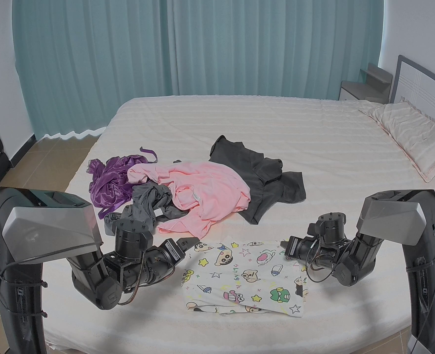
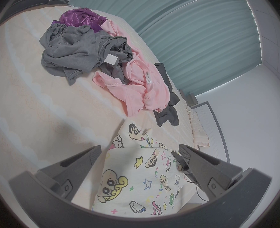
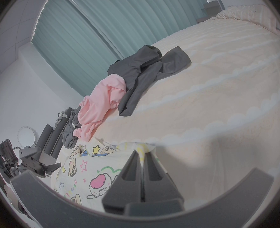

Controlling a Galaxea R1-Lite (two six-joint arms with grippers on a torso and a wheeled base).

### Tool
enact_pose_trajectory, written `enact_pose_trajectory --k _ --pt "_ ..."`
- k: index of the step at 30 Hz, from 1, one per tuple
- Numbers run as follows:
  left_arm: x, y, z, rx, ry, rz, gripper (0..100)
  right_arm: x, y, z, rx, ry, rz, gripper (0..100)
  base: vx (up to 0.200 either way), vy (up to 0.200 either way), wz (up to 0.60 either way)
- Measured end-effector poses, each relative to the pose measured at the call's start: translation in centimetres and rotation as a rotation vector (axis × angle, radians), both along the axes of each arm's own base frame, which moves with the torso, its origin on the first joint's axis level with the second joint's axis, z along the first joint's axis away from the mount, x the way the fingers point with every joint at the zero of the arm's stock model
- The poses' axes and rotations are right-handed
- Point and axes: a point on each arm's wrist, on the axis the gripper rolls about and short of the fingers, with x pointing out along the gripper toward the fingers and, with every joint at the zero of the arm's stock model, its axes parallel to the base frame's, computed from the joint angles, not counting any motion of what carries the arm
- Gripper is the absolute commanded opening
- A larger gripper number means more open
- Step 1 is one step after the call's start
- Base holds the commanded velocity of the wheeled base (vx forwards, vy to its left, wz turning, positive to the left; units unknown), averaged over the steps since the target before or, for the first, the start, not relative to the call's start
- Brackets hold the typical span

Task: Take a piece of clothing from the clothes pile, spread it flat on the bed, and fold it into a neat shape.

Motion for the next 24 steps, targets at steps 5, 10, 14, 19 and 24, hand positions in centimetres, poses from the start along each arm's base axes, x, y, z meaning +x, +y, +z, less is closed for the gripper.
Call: enact_pose_trajectory --k 5,10,14,19,24 --pt "0.0 0.0 0.0 0.001 0.0 -0.001 100 0.4 -0.7 -0.1 0.001 -0.005 -0.022 0 0.0 0.0 0.0" --pt "0.0 0.0 0.0 0.001 0.0 -0.001 100 0.9 -1.3 0.1 0.0 -0.02 -0.049 0 0.0 0.0 0.0" --pt "0.1 0.0 0.0 0.0 -0.003 -0.001 100 1.1 -1.3 0.2 -0.003 -0.027 -0.061 0 0.0 0.0 0.0" --pt "0.1 -0.1 0.0 -0.001 -0.003 -0.001 100 1.2 -1.4 0.2 -0.008 -0.03 -0.072 100 0.0 0.0 0.0" --pt "0.1 -0.1 0.0 -0.001 -0.003 -0.001 100 1.3 -1.6 0.4 -0.013 -0.045 -0.094 100 0.0 0.0 0.0"
